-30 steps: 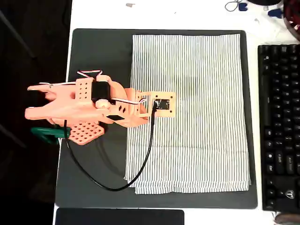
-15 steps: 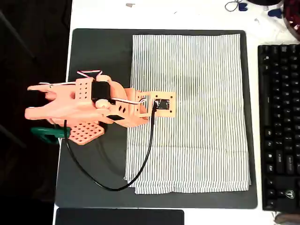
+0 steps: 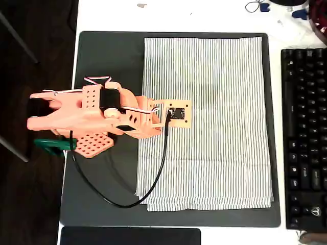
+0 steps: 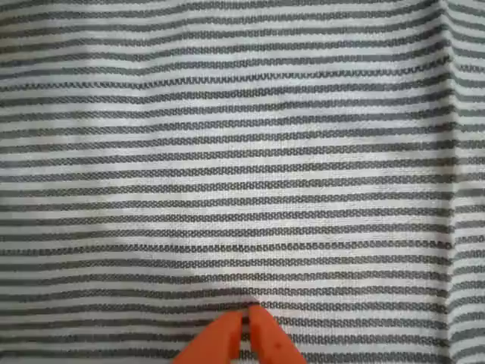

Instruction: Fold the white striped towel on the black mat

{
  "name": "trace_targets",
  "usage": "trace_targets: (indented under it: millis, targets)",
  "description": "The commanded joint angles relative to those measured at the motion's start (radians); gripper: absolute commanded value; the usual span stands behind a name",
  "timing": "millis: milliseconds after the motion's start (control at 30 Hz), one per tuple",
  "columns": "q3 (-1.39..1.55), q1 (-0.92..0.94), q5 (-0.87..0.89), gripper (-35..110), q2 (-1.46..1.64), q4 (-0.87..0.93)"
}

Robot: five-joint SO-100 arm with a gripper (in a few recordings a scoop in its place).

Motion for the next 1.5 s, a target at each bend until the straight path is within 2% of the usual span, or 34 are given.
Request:
trace_targets:
  millis: [0,567,733,967,1467]
  targets:
    - [0.017,-0.006,0.011,0,0.006,0.006]
    - [0.017,-0.009,0.011,2,0.005,0.006]
    - [0.017,-0.135,0.028,0,0.003,0.008]
    - [0.017,-0.046,0.043,0,0.002,0.009]
    - [0.017,0.012,0.014,0,0.005,0.008]
